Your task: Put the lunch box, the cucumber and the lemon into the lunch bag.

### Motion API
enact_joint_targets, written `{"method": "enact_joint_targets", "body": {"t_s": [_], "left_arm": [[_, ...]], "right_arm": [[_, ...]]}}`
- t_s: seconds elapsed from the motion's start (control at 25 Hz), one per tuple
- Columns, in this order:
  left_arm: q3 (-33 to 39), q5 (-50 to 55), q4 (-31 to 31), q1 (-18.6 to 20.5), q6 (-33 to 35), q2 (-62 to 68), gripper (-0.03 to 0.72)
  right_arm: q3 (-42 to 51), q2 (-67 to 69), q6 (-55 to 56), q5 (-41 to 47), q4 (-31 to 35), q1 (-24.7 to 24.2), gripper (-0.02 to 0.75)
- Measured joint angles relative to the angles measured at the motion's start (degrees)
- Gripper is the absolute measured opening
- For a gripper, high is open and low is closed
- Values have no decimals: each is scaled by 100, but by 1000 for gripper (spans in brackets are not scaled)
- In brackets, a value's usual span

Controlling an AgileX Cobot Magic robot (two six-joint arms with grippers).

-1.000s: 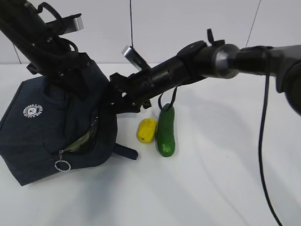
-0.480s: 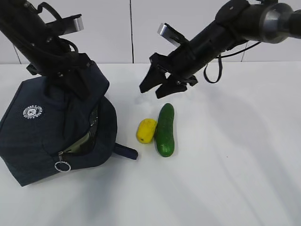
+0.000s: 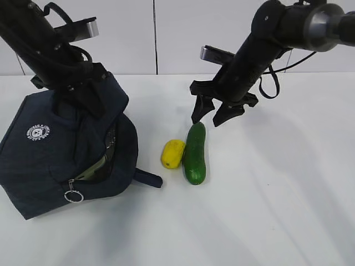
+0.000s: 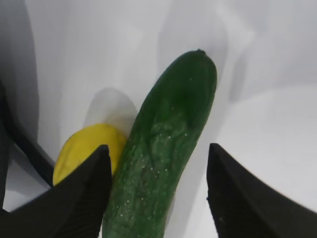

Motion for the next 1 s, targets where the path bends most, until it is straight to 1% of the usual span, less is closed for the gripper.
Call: {"method": "enact_joint_targets", "body": {"t_s": [0.36,0.56,0.6,0.72,0.8,0.88,1.0], "left_arm": [[0,0,0,0,13,0,5],[0,0,0,0,26,0,5],[0,0,0,0,26,0,5],[0,10,0,0,35,0,5],[0,10,0,0,35,0,5],[0,10,0,0,35,0,5],[0,10,0,0,35,0,5]], "right_arm": [[0,428,215,-312,291,63,463],[0,647,263,-479,383,194,456],[0,656,268,-508,383,197,442],[0,656,282,-541,362,205,339],[0,656,291,-541,350,205,295],[-25,656,278,-487,336,205,274],[-86,604,75,-327,384,193,273]]}}
